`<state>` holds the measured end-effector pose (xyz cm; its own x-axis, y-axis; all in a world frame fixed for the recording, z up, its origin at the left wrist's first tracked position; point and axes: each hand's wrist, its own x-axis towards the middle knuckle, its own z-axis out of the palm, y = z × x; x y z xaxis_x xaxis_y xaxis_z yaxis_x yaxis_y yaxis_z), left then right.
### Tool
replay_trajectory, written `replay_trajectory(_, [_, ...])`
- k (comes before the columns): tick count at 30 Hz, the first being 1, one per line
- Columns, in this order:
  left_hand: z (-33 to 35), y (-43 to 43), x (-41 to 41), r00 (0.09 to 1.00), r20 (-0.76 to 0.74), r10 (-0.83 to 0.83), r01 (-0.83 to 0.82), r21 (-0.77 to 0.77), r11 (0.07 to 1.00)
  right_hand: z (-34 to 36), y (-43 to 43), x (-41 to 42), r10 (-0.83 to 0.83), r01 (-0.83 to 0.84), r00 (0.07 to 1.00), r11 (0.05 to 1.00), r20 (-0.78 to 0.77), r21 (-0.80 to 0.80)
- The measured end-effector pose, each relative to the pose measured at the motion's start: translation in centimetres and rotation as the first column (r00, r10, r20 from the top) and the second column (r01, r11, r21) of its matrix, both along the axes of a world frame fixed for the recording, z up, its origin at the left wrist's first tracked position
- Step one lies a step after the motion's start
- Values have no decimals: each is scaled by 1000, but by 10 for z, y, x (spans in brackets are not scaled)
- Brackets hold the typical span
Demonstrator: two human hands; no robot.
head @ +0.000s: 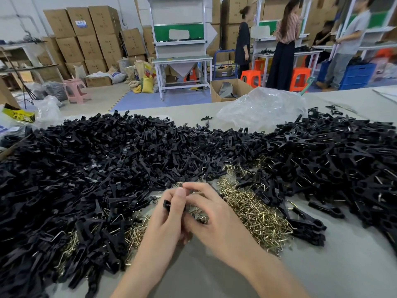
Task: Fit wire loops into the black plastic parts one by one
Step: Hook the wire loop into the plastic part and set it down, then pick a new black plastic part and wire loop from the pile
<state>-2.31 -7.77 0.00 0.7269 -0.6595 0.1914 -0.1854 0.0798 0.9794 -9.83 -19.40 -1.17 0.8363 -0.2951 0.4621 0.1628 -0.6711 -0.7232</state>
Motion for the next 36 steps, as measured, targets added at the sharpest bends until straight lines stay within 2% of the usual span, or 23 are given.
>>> replay_trajectory(2, [-1,2,0,999,46,-29,29,4,1000,5,-5,0,-79,79,992,997,103,1])
replay_trajectory(3, [-2,3,0,996,80,-36,34,29,999,10,-11,-1,-145,133,977,988,156,81])
replay_trajectory(4, [-4,4,0,990,136,-30,21,69,997,15,-20,-3,-242,193,950,952,198,238])
replay_trajectory(5, [-4,5,0,979,203,-10,-15,117,993,20,-34,-7,-352,223,909,864,224,452])
replay_trajectory(7, [-6,5,1,937,347,50,-112,161,981,33,-64,-19,-499,87,833,544,238,835])
replay_trajectory(8, [-7,5,2,901,425,85,-170,164,972,36,-74,-26,-541,-22,806,381,242,924])
replay_trajectory(9, [-7,5,4,847,516,124,-244,172,954,36,-82,-31,-567,-94,790,266,235,959])
replay_trajectory(10, [-8,5,7,762,626,164,-348,183,919,35,-85,-32,-564,-124,795,207,222,971])
replay_trajectory(11, [-10,7,12,649,736,191,-465,186,866,33,-85,-31,-534,-128,818,195,214,973])
replay_trajectory(13, [-15,11,25,452,872,188,-669,192,718,30,-76,-23,-434,-89,878,267,202,960])
replay_trajectory(15, [-19,15,38,390,905,169,-797,239,555,26,-63,-15,-342,32,927,485,156,874])
replay_trajectory(17, [-19,19,46,393,910,129,-833,293,470,22,-48,-11,-292,189,954,762,68,619])
replay_trajectory(18, [-18,21,50,395,914,91,-836,317,447,19,-41,-9,-272,230,962,862,29,451])
replay_trajectory(20, [-18,23,55,386,922,6,-840,349,416,11,-30,-8,-237,238,971,963,-19,124])
replay_trajectory(22, [-18,25,59,392,919,-42,-831,373,412,6,-23,-7,-213,208,976,973,-51,-96])
replay_trajectory(23, [-17,25,60,402,914,-62,-824,390,411,5,-22,-7,-205,194,977,970,-64,-147])
replay_trajectory(26, [-18,27,62,411,905,-108,-805,416,422,6,-21,-7,-216,200,974,963,-73,-180])
replay_trajectory(29, [-18,27,63,368,926,-88,-793,362,490,6,-21,-7,-226,214,973,957,-40,-194])
replay_trajectory(31, [-18,27,61,359,931,-70,-780,340,525,6,-19,-6,-217,211,976,961,-13,-179])
replay_trajectory(33, [-17,25,60,391,920,-41,-736,339,587,5,-17,-5,-203,204,979,972,20,-120])
replay_trajectory(36, [-9,20,53,543,831,121,-586,272,763,5,-14,-3,-164,159,986,982,39,106])
